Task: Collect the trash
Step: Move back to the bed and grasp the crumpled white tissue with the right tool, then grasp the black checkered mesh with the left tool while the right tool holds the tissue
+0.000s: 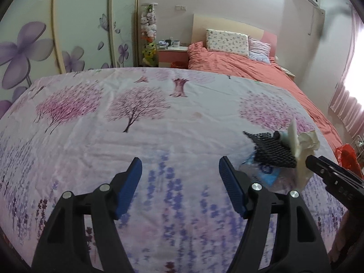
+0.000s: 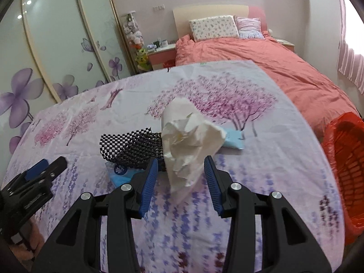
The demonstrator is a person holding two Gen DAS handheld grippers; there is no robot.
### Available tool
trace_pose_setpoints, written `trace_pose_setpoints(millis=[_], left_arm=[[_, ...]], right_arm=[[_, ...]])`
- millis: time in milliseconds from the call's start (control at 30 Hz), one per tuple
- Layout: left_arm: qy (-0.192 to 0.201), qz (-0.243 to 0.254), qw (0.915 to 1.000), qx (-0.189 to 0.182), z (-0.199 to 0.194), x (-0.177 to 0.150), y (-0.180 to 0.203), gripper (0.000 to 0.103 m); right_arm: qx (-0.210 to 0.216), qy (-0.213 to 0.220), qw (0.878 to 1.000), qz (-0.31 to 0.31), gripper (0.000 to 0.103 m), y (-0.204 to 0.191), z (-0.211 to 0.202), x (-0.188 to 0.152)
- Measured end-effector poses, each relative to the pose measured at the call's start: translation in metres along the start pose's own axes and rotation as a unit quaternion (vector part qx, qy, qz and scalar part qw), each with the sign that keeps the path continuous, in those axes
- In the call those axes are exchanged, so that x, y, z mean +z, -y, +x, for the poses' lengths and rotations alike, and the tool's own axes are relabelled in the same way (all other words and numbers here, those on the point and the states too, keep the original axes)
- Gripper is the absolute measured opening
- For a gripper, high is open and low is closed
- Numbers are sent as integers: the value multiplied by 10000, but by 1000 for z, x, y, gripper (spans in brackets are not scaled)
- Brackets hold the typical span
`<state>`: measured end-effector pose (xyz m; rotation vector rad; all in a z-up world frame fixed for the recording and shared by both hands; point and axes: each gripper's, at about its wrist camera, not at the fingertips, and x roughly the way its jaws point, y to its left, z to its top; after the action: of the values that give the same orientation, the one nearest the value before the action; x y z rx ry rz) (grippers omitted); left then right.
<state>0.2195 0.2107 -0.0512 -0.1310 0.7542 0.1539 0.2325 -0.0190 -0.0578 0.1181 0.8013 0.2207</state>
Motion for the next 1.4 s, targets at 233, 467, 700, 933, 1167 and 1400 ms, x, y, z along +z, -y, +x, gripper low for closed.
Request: trace_pose_setpoints(millis=[233,467,700,933,1167,1400], left_arm=[[-106,-142,9998,-63,6,-4,-12,69],[-182,-56,9995,-266,9,-3,6,69],[-254,54,9974,-677,12,1,40,69],[-386,226,9953,-856,26,8,76,69],[-561,315,9940,-879,43,10,101,69],[-411,651,9949,-654,44,8,128,72]], right_arm=[[-250,-31,9997,45,21,-1,12,-1],[-206,106,9997,91,15,12,-2,-3],[-332,364,9987,106,14,31,-24,-5],[-599,460,9969,239,14,56,-33,-7],[-659,415,9963,362,14,71,-31,-10],[-648,378,9961,464,14,81,-29,-13]])
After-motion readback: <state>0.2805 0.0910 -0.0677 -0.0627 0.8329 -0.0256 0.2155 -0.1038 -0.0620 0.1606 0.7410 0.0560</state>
